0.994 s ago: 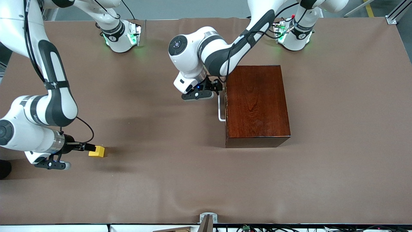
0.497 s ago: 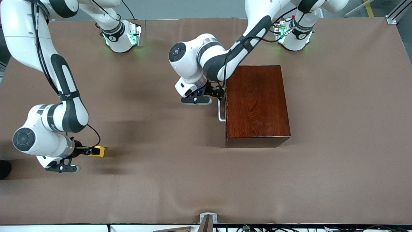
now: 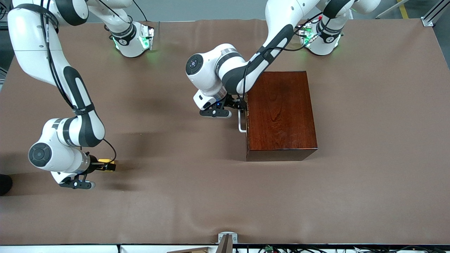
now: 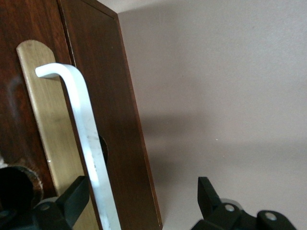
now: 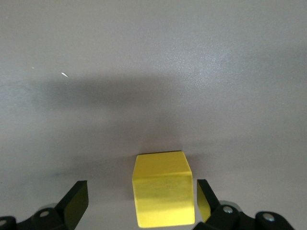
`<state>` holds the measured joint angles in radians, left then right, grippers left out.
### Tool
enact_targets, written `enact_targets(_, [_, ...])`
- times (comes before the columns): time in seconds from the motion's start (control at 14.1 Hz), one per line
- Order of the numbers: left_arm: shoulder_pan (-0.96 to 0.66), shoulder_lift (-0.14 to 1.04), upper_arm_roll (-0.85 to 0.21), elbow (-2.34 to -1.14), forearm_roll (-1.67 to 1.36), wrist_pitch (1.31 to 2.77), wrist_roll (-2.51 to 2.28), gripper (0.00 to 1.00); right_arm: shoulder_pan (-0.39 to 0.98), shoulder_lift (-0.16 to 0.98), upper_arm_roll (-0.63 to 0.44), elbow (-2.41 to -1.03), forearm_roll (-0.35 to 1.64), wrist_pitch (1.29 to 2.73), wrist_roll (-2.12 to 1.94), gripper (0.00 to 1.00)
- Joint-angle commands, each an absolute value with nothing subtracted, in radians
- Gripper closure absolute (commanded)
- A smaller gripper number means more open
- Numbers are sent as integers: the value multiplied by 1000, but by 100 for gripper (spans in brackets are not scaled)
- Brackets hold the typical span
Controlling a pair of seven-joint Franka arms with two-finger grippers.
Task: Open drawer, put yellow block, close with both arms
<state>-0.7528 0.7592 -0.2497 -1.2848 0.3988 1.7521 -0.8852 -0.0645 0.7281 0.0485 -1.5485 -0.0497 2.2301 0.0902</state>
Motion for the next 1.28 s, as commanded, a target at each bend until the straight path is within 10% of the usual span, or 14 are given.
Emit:
enact_targets(0.0, [-755,769,-252,-1264,425,1781,-885,0,-69,724,52,-1577,-103,2255,118,0])
enact_targets(0.43, [-756,782,-250,-1261,420,1879,-949,0,-75,724,52,-1605,-103,2256,117,3])
enact_targets(0.78, [-761,798,-252,-1261,411,1976,-1063,0,-89,719,55,-1600,-95,2255,121,100])
enact_targets(1.21, [-762,801,-253,-1258,359,2111,-1137,0,-92,655,55,-1598,-92,2214,66,100])
